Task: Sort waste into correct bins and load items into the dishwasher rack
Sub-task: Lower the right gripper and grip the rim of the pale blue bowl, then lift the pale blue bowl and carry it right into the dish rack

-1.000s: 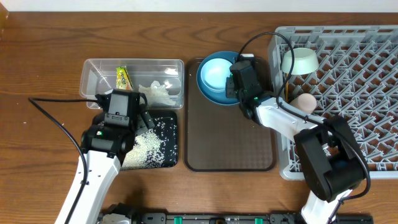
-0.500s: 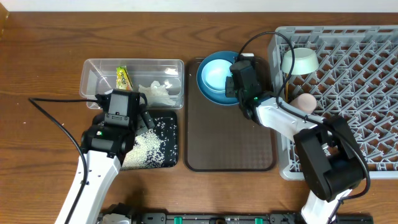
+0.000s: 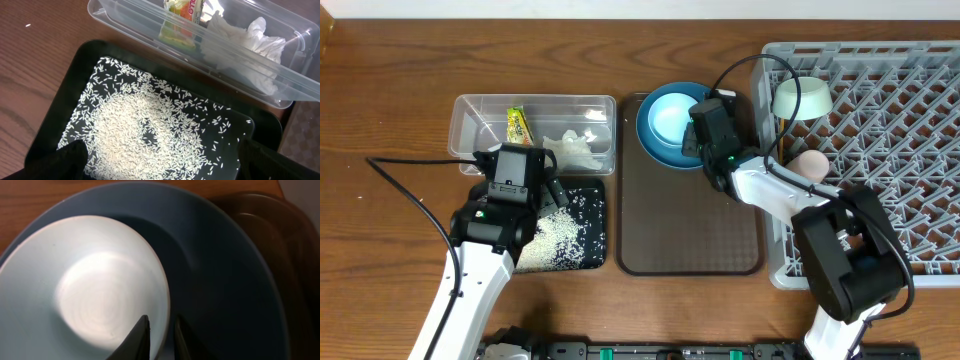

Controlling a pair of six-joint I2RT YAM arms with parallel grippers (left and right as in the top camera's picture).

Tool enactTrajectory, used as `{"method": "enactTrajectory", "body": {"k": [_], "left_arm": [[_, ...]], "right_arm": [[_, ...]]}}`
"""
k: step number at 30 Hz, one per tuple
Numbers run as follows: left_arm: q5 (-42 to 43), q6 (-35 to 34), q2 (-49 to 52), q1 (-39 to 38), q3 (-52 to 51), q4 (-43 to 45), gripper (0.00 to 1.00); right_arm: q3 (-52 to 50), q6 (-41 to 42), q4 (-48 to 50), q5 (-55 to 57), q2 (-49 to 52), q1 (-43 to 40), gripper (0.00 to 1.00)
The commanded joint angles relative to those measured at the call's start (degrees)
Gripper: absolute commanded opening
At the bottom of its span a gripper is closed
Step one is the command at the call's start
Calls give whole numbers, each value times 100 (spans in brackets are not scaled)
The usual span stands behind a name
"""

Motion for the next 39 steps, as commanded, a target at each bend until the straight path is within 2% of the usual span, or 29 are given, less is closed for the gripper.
{"method": "enactTrajectory", "body": {"k": [1, 6, 13, 17, 20, 23, 27, 31, 36, 39], "left_arm": [[-94, 33, 24, 31, 28, -13, 98], [-94, 33, 24, 31, 28, -13, 98], [-94, 33, 24, 31, 28, -13, 98], [-94, 33, 24, 31, 28, -13, 98], [-94, 33, 24, 31, 28, -13, 98], [-94, 33, 24, 31, 28, -13, 98], [-94, 33, 24, 31, 28, -13, 98], [-94, 33, 24, 31, 28, -13, 98], [-94, 33, 24, 31, 28, -13, 98], [-94, 33, 24, 31, 28, -13, 98]], "right_arm": [[70, 275, -4, 109, 199, 20, 14], [72, 262, 116, 262, 153, 20, 2], [74, -249, 190, 487, -256, 20, 1], [74, -870, 190, 555, -684, 20, 1], [74, -1578, 192, 772, -1080, 13, 1], [74, -2688, 271, 1388, -1556, -42, 1], [74, -4577, 369, 2288, -2149, -282, 1], [74, -5880, 575, 3311, -2570, -815, 1], [72, -6966, 699, 3696, -2708, -1873, 1], [72, -7145, 682, 3733, -2673, -2492, 1]]}}
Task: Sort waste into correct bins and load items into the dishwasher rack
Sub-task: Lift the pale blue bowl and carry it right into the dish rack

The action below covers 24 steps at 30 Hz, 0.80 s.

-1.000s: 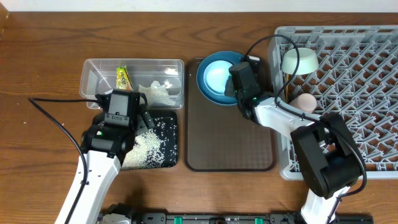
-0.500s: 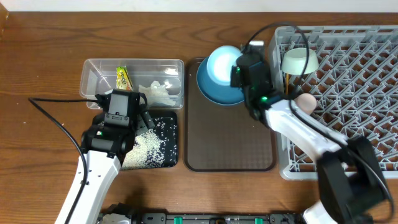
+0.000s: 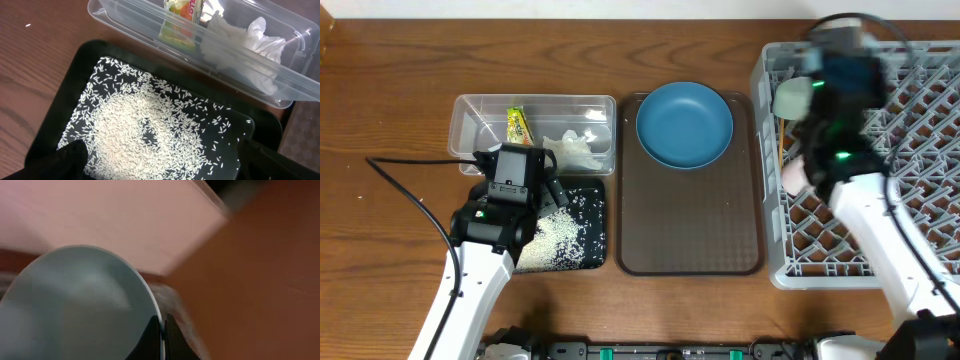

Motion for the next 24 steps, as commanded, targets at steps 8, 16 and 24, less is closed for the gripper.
{"method": "enactTrajectory", "body": {"k": [8, 16, 24], "left_arm": [[-94, 33, 24, 31, 28, -11, 98], [-94, 33, 24, 31, 28, -11, 98], [-92, 33, 24, 31, 28, -11, 98]], "right_arm": [[63, -925, 415, 498, 133, -1821, 1], [63, -2245, 1329, 297, 879, -2643, 1], [63, -3456, 2835, 22, 1858, -2717, 1]]}}
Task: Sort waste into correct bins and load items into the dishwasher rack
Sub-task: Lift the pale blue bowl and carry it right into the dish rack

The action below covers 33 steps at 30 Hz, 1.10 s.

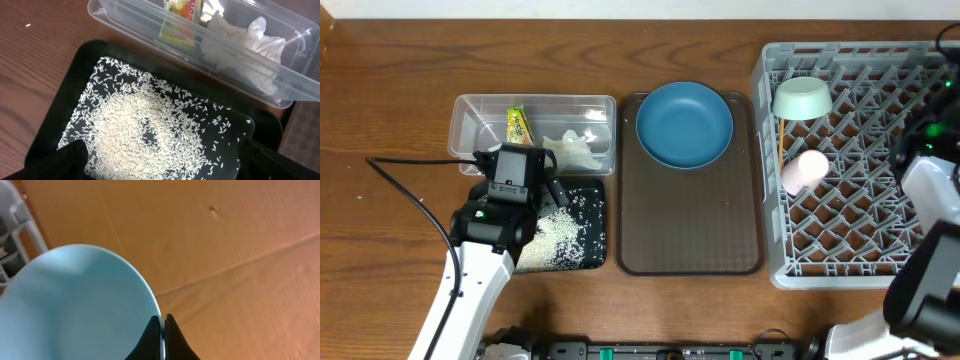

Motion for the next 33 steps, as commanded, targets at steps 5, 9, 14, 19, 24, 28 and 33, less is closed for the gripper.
{"method": "enactTrajectory", "body": {"k": [5, 9, 14, 19, 24, 28, 33], "left_arm": [[11, 31, 24, 31, 28, -11, 98], [332, 28, 24, 31, 28, 61, 98], [426, -57, 24, 31, 28, 144, 98], [426, -55, 24, 31, 28, 162, 98], [426, -55, 24, 31, 28, 164, 98], [426, -55, 24, 31, 28, 162, 98], [426, -55, 24, 31, 28, 162, 98]], "right_arm": [[66, -1513, 815, -553, 868, 28, 1], [66, -1386, 1128, -557, 1224, 50, 1], [66, -758, 1060, -623, 1335, 304, 1], [66, -476, 903, -645, 1335, 675, 1], [66, -411, 496, -640, 1335, 1016, 17], [66, -291, 236, -601, 1335, 1252, 35], [66, 76, 278, -470, 1335, 1528, 44]]}}
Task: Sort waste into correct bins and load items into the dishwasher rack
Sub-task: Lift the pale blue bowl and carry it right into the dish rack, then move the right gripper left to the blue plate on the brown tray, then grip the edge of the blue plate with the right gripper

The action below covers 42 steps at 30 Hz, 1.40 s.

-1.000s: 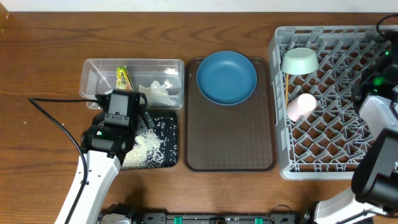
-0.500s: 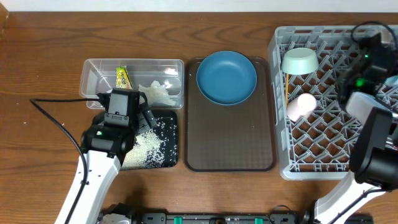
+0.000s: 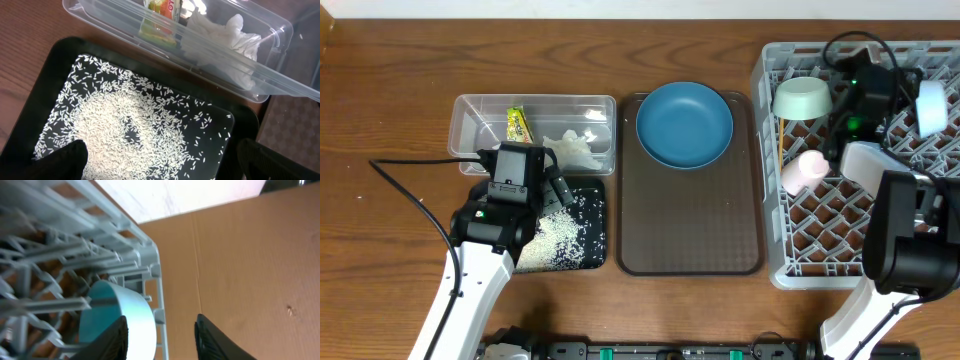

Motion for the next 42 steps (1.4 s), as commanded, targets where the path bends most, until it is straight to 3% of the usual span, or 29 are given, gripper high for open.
{"method": "enactTrajectory", "body": {"k": [1, 5, 7, 9, 10, 16, 22, 27, 31, 38, 42], "left_arm": [[-9, -33, 24, 31, 28, 9, 98], [-9, -33, 24, 31, 28, 9, 98], [-9, -33, 24, 31, 28, 9, 98], [-9, -33, 24, 31, 28, 9, 98], [-9, -33, 24, 31, 28, 9, 98], [-7, -33, 24, 31, 28, 9, 98], [-7, -37, 24, 31, 28, 9, 98], [-7, -79, 24, 31, 28, 9, 98], [-7, -76, 24, 31, 28, 9, 98], [-9, -74, 24, 31, 28, 9, 98], [-9, -74, 24, 31, 28, 24, 98]], "right_arm": [[61, 555, 48, 127, 31, 173, 44], [61, 1169, -70, 590, -13, 341, 34], [61, 1399, -372, 693, -79, 424, 34], [61, 1735, -822, 688, -186, 505, 55], [61, 1945, -1060, 688, -260, 549, 60], [61, 3314, -2162, 372, -1084, 710, 64], [61, 5488, -3657, -1547, -2450, 710, 59], [61, 7532, -4319, -4892, -3134, 643, 67], [55, 8367, -4819, -6738, -3084, 793, 71], [52, 8651, -5187, -6551, -2382, 1832, 66], [52, 8806, -5040, -5412, -1982, 2518, 67]]}}
